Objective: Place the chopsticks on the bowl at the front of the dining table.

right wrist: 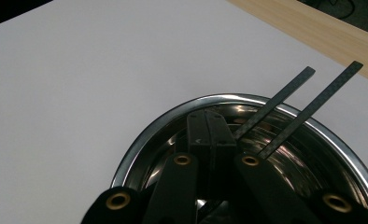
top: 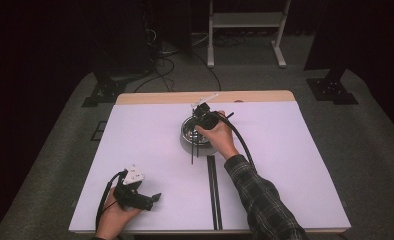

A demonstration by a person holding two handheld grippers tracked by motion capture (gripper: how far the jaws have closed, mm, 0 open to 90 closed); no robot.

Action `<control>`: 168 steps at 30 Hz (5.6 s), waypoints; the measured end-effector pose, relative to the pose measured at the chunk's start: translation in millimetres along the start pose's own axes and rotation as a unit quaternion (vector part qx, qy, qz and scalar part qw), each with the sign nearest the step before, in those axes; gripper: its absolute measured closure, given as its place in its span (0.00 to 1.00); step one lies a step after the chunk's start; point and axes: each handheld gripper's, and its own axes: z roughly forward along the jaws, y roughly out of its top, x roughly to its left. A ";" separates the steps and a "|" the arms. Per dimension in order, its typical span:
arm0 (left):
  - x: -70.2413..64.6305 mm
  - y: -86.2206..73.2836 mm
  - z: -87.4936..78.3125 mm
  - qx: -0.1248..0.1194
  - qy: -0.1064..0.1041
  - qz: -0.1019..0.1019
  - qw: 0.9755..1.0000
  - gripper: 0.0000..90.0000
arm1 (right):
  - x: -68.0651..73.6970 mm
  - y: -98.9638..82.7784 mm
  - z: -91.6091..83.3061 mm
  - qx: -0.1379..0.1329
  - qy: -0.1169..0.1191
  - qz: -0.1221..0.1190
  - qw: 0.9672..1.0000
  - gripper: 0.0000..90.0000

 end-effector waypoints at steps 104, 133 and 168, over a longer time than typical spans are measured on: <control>-0.2 0.1 0.0 0.000 0.000 -0.001 1.000 0.00 | 73.2 -96.0 -68.7 0.006 0.085 -0.104 0.991 0.99; -0.1 0.1 0.0 0.000 0.000 0.000 1.000 0.00 | 64.7 -92.9 -64.7 -0.005 0.071 -0.093 0.993 0.97; -0.5 0.1 0.0 -0.001 -0.001 -0.003 1.000 0.00 | 43.2 -119.7 -123.1 -0.025 0.021 -0.059 0.998 0.38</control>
